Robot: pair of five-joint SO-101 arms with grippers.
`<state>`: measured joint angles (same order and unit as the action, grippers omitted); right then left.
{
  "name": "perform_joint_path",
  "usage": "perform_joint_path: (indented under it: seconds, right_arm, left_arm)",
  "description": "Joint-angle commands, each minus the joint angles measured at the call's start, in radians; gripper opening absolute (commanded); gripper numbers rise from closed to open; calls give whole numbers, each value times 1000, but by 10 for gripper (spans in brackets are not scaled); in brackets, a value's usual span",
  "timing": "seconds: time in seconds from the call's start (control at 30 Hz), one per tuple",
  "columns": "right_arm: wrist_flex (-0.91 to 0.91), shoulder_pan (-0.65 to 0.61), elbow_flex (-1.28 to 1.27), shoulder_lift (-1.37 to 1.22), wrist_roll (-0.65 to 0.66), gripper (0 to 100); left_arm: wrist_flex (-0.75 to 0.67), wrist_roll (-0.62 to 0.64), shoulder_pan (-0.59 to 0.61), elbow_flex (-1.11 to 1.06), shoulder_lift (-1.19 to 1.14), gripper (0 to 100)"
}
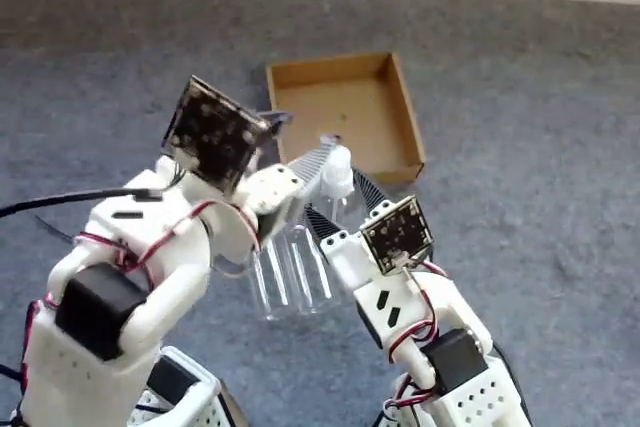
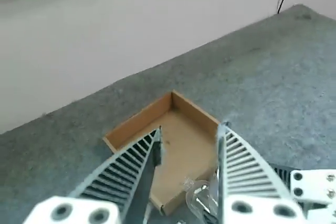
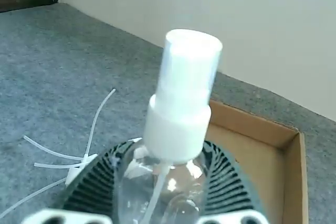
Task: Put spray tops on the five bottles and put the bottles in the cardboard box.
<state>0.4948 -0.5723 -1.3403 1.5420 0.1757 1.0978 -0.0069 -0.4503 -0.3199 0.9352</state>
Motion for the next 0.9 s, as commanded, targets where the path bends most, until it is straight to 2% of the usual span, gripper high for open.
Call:
perform_joint_path:
  seconds: [0.0,0.2,0.43,0.53,0.67,0.77,0.87]
  right_arm:
    - [1,-1,5,8,-8,4]
    - [1,-2,5,8,-8,4]
    - [2,-4,5,16,-6,7]
    - [2,2,5,18,-6,7]
    - [2,58,12,7,-14,5]
    - [1,82,15,-21,-14,5]
    - [-2,82,113,-151,-9,5]
  left_arm:
    - [-66,-12,22,-28,-90,167]
    - [-61,-15,21,-28,-183,167]
    - [-57,-91,36,-18,-193,167]
    - [-38,-87,139,27,-145,167]
    - [54,-87,320,-4,-56,167]
    - [75,-87,420,-150,7,168]
    - [20,-87,433,-325,77,168]
